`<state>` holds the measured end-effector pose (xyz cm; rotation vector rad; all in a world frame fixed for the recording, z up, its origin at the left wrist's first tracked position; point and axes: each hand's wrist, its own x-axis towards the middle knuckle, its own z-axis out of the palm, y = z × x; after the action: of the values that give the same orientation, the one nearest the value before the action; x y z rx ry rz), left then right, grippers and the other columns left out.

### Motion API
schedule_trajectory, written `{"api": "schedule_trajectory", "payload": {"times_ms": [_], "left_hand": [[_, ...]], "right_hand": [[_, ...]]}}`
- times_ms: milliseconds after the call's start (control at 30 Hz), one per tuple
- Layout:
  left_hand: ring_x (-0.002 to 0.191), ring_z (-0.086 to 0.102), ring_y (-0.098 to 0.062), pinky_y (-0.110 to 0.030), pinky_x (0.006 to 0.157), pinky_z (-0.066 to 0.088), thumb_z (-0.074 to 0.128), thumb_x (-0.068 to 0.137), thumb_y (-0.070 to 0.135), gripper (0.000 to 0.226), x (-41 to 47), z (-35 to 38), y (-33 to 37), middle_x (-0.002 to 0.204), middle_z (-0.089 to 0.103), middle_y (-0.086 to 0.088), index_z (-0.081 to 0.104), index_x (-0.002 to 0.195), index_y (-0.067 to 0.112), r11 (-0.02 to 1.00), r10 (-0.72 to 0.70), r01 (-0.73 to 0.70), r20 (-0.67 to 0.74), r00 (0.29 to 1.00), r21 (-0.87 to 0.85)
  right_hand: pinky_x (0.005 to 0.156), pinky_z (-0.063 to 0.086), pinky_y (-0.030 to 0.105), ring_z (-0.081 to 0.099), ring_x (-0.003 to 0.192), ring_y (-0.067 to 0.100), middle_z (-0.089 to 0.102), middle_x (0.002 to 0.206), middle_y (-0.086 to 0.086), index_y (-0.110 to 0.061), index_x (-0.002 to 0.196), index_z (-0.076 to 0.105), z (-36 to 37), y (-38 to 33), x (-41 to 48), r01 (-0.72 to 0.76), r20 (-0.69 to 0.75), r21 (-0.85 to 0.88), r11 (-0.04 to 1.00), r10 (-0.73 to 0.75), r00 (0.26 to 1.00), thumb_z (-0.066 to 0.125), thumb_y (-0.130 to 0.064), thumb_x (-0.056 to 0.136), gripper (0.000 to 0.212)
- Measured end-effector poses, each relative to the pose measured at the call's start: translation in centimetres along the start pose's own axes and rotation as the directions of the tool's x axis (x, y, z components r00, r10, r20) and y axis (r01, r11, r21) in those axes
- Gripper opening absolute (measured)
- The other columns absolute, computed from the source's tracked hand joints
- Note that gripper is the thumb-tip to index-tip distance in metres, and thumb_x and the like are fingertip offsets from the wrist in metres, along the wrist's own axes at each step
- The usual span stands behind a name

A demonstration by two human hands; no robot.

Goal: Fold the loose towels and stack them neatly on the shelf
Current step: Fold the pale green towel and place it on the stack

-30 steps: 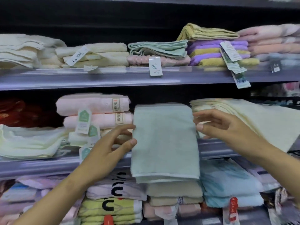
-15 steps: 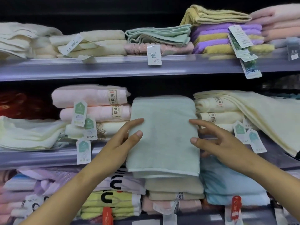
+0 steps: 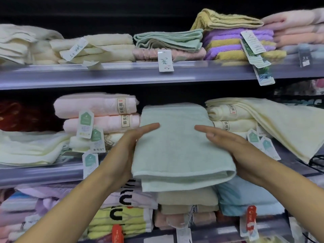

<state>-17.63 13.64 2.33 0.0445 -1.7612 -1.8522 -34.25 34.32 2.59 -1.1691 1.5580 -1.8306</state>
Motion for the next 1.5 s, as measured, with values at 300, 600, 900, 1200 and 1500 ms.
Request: {"api": "schedule_trajectory", "payload": {"times_ms": [300,600,900,1200,1500], "left_hand": [[0.129,0.057,-0.027,-0.036,0.098,0.052,0.066,0.069,-0.008,0.076,0.8,-1.5,1.3,0.139,0.064,-0.005,0.057,0.140,0.017,0.990,0.134,-0.116,0.256,0.957,-0.085],[0.081,0.077,-0.027,-0.030,0.061,0.059,0.074,0.078,0.033,0.037,1.3,0.8,3.0,0.087,0.080,-0.011,0.074,0.101,0.005,0.883,0.357,-0.329,-0.025,0.934,0.334],[0.035,0.042,-0.019,-0.028,0.054,0.042,0.058,0.085,0.065,0.070,3.3,2.0,5.7,0.030,0.043,0.000,0.044,0.044,0.010,0.711,0.321,-0.018,-0.302,0.898,0.703],[0.029,0.038,-0.013,-0.026,0.044,0.042,0.057,0.089,0.061,0.063,5.0,1.1,5.9,0.037,0.044,-0.001,0.046,0.052,0.011,0.761,0.166,0.078,-0.310,0.936,0.644],[0.053,0.057,-0.008,-0.031,0.045,0.052,0.077,0.083,0.041,0.035,3.9,0.0,4.6,0.089,0.068,0.015,0.067,0.114,0.029,0.716,0.377,-0.221,-0.101,0.921,0.663]], "right_hand": [[0.096,0.052,0.040,0.066,0.112,0.032,0.068,0.130,0.020,-0.005,0.120,0.073,-0.9,-2.9,0.9,-0.012,0.039,0.428,0.904,-0.006,0.999,0.049,-0.027,0.084,0.049],[0.084,0.059,0.037,0.066,0.117,0.031,0.068,0.133,0.010,-0.021,0.129,0.069,-2.4,-2.4,0.1,0.204,0.229,0.131,0.970,-0.229,0.946,0.098,-0.029,0.051,0.083],[0.044,0.032,0.022,0.044,0.045,0.015,0.058,0.056,0.006,-0.013,0.069,0.059,-0.3,-3.9,4.1,0.082,-0.304,-0.465,0.882,-0.246,0.920,0.066,-0.067,0.078,0.055],[0.066,0.039,0.034,0.061,0.068,0.030,0.064,0.077,0.017,0.010,0.081,0.065,-1.3,-2.9,7.6,0.025,-0.371,-0.447,0.894,-0.211,0.904,0.067,-0.079,0.060,0.091],[0.066,0.037,0.035,0.053,0.069,0.021,0.052,0.076,0.007,-0.018,0.075,0.057,-1.8,-3.7,10.1,0.106,-0.398,-0.397,0.912,-0.275,0.875,0.070,-0.067,0.065,0.052]]}}
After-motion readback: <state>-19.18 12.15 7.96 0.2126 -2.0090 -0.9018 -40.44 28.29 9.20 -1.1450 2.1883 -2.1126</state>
